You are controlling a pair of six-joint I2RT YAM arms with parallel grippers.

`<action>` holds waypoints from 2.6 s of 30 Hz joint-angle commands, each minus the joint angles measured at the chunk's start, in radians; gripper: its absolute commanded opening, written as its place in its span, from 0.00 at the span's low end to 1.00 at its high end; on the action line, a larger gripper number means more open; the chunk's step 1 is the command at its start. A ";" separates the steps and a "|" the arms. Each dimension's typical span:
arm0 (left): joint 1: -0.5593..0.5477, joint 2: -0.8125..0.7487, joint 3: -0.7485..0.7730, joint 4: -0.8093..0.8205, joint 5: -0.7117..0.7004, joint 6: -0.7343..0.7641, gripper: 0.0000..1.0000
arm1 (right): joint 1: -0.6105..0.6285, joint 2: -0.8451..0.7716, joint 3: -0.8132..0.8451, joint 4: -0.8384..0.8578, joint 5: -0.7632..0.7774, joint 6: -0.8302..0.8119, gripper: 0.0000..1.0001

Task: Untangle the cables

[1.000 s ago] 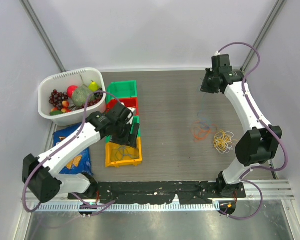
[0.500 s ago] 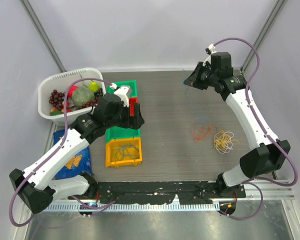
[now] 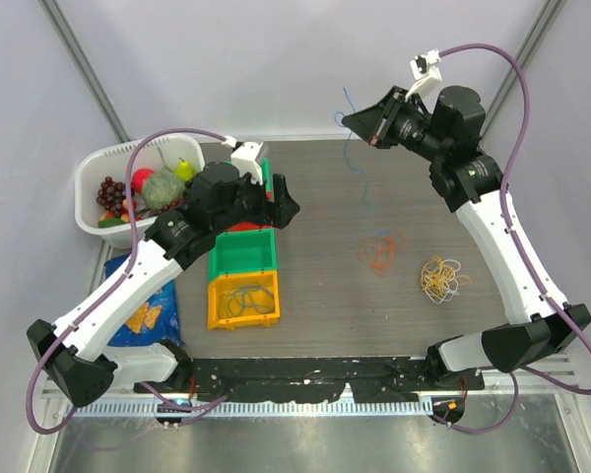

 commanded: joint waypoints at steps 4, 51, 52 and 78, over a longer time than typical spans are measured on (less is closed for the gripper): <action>0.005 0.042 0.109 0.095 0.023 0.029 0.79 | 0.004 0.065 0.185 0.028 -0.025 -0.006 0.01; -0.036 0.372 0.277 0.476 0.313 0.207 0.00 | 0.035 0.067 0.282 0.077 -0.067 0.104 0.03; -0.039 0.356 0.280 0.465 0.319 0.201 0.00 | 0.036 0.061 0.293 -0.033 -0.019 0.056 0.13; -0.039 0.266 0.609 0.045 0.194 0.165 0.00 | 0.073 -0.223 -0.735 0.280 0.150 -0.311 0.80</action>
